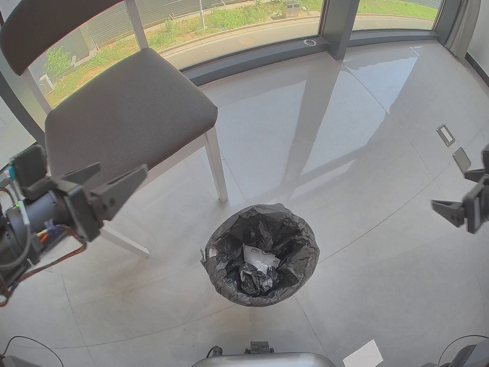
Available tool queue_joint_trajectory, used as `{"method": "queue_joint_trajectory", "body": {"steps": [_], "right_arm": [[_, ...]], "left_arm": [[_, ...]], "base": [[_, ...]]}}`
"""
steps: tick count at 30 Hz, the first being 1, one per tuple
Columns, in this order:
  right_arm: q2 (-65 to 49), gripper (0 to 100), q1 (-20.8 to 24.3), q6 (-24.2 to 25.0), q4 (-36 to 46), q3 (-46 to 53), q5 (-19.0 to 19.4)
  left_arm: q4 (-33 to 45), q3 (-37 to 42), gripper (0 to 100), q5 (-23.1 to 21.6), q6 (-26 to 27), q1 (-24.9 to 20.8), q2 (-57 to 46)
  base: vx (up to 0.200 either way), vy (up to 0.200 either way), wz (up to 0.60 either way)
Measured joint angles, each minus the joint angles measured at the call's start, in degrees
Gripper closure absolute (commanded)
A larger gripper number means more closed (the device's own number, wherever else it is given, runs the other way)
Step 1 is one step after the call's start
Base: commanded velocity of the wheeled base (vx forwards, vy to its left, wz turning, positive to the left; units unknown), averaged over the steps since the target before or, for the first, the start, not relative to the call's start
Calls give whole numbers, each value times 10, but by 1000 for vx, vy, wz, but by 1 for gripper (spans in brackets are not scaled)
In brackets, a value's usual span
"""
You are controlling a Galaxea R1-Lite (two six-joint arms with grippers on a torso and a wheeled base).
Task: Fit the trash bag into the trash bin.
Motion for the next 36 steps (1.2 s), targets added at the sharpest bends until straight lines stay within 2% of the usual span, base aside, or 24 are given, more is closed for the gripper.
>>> {"method": "queue_joint_trajectory", "body": {"steps": [3,5,10,14,21,25,30,36], "right_arm": [[-80,0,-9,-14,78,-4,-40],[-135,0,-21,-26,137,-17,-62],[-243,0,-87,-46,284,-81,-94],[-311,0,-141,-55,389,-155,-105],[-424,0,-194,-56,486,-233,-106],[-489,0,-200,-36,513,-249,-103],[-543,0,-204,19,547,-251,-97],[-595,0,-227,36,589,-242,-40]], "left_arm": [[69,-8,0,22,21,5,-61],[141,-18,0,49,39,9,-117],[317,-51,0,112,68,17,-238],[474,-107,0,149,80,43,-327],[712,-220,0,174,90,127,-452],[832,-280,0,181,82,177,-514],[911,-345,0,186,70,214,-557],[990,-405,0,183,67,271,-585]], "base": [[0,0,0],[0,0,0],[0,0,0],[0,0,0],[0,0,0],[0,0,0],[0,0,0],[0,0,0]]}}
